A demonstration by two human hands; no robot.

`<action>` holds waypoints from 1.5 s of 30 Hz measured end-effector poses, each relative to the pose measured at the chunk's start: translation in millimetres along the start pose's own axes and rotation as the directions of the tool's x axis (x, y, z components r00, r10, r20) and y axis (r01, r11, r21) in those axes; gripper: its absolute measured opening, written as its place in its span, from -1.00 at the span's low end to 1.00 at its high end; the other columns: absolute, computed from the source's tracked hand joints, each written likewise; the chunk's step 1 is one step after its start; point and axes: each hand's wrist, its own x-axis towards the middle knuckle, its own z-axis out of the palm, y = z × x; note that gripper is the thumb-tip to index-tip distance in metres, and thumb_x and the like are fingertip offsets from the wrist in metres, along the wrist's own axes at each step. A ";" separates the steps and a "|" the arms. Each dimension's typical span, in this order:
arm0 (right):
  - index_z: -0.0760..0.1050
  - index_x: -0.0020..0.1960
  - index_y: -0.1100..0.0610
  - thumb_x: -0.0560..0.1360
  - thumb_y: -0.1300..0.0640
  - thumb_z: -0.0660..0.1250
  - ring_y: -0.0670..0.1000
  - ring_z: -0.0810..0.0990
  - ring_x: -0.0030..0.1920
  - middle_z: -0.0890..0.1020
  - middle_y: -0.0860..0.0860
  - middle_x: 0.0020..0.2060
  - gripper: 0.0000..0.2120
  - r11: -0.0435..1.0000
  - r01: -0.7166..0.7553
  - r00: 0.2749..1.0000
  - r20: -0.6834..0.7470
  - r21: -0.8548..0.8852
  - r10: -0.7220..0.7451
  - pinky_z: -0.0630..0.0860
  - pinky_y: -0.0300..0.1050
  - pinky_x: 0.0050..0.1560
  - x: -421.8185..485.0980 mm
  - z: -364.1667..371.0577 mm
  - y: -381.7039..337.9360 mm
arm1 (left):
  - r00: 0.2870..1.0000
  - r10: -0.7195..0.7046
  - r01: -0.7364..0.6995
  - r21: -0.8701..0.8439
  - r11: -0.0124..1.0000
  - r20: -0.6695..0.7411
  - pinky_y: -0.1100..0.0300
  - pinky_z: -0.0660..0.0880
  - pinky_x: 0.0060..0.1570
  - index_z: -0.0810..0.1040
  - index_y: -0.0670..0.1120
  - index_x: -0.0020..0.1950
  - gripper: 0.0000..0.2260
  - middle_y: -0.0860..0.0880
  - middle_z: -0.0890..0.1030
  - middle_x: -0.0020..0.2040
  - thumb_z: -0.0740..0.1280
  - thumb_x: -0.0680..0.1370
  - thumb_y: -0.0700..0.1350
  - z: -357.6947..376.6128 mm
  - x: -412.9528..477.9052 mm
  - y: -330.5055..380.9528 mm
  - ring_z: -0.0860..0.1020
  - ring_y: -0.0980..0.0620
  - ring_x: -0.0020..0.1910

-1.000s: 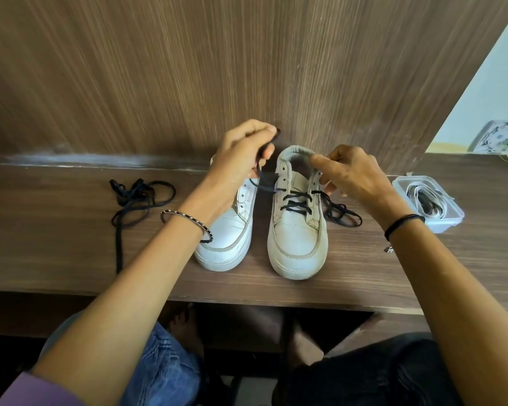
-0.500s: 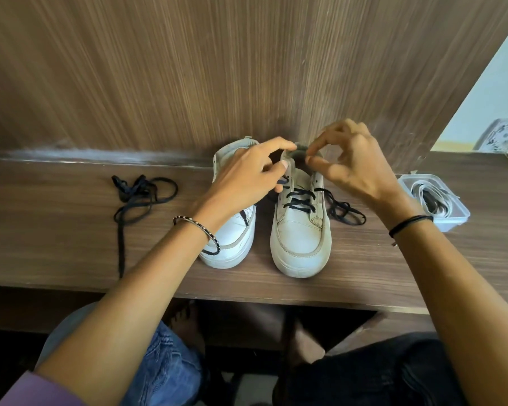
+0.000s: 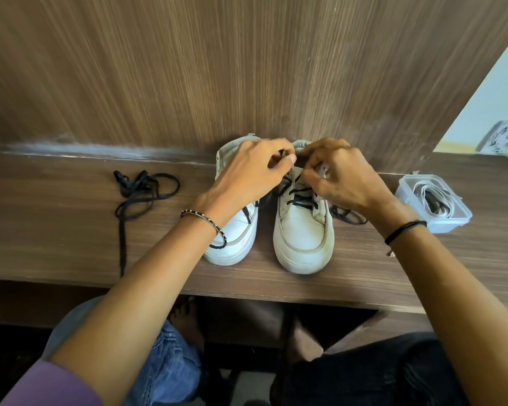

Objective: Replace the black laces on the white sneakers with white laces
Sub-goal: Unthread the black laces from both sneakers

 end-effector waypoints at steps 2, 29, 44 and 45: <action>0.63 -0.10 0.09 0.53 -0.07 0.30 -0.01 0.45 0.29 0.59 -0.11 0.18 -0.74 0.998 -0.064 0.996 -0.064 -0.029 0.062 0.55 0.16 0.07 0.6 3.4 -4.3 | 1.000 -0.015 0.016 -0.021 1.000 0.004 0.06 0.59 0.07 0.66 0.08 0.06 -0.88 0.07 0.68 -0.06 0.33 0.63 0.01 -2.7 0.2 -0.5 0.66 0.12 0.01; 0.48 0.03 0.19 0.60 0.20 0.04 0.01 0.46 -0.45 0.65 0.10 -0.22 -0.76 -0.011 -0.075 0.841 0.069 0.997 0.537 0.28 -0.21 -0.49 3.2 -18.3 -26.9 | 0.999 -0.042 0.043 -0.099 0.994 0.010 0.02 0.67 -0.16 0.69 0.07 0.07 -0.87 0.09 0.71 -0.11 0.37 0.59 0.01 3.3 6.2 -7.9 0.67 0.20 -0.11; 0.67 -0.09 -0.11 0.49 -0.10 0.42 0.00 0.59 -0.06 0.59 -0.23 -0.15 -0.90 0.995 -0.033 0.999 0.040 -0.092 0.037 0.58 0.08 -0.08 -0.3 -6.3 -6.9 | 1.000 -0.028 0.028 -0.081 0.996 0.005 0.04 0.66 -0.25 0.67 0.10 0.08 -0.88 0.10 0.70 -0.09 0.36 0.60 0.02 4.3 6.3 -9.1 0.69 0.14 -0.14; 0.68 -0.10 -0.11 0.51 -0.10 0.42 0.00 0.60 -0.06 0.61 -0.22 -0.15 -0.90 0.995 -0.060 0.998 0.009 -0.077 0.061 0.58 0.10 -0.08 -0.6 -5.1 -4.8 | 1.000 -0.027 0.027 -0.082 0.996 0.007 0.07 0.66 -0.27 0.67 0.10 0.07 -0.88 0.11 0.70 -0.11 0.35 0.60 0.02 4.0 6.1 -8.5 0.69 0.11 -0.18</action>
